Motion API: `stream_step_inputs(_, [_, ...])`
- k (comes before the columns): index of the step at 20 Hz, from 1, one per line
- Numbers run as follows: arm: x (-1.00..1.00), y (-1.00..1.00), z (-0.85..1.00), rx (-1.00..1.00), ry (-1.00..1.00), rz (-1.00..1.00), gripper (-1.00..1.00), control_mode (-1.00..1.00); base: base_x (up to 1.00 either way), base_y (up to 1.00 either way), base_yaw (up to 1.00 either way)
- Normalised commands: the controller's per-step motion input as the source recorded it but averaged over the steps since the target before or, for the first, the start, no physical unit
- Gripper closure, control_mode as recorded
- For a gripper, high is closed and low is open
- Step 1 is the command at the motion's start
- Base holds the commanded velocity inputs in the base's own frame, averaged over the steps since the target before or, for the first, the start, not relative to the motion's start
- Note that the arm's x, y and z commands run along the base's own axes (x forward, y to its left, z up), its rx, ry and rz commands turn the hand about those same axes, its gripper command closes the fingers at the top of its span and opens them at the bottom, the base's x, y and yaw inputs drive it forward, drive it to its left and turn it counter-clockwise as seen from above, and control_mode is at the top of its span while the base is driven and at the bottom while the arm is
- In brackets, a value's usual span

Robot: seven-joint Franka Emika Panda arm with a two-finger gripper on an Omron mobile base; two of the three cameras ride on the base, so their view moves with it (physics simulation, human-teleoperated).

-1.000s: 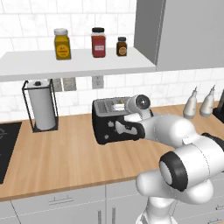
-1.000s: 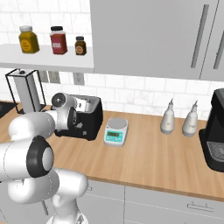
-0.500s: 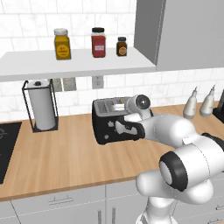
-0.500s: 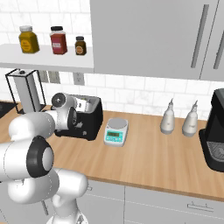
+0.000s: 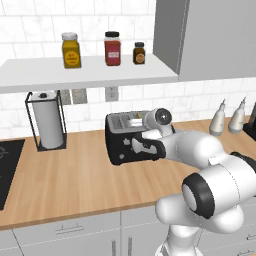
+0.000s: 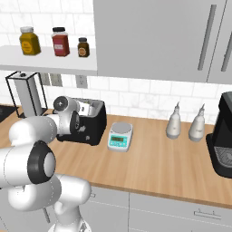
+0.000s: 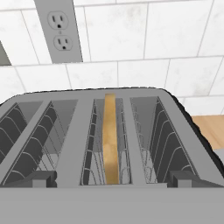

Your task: Start the toaster. Once the lever pops up, take the bread to the plate on the dining counter.

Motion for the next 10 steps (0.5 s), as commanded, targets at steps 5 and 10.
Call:
stream_step_inputs(5, [0.00, 0.00, 0.00, 0.00, 0.00, 0.00, -1.00, -1.00, 0.00, 0.00, 0.00])
stream_step_inputs(10, [0.00, 0.00, 0.00, 0.00, 0.00, 0.00, -1.00, -1.00, 0.00, 0.00, 0.00])
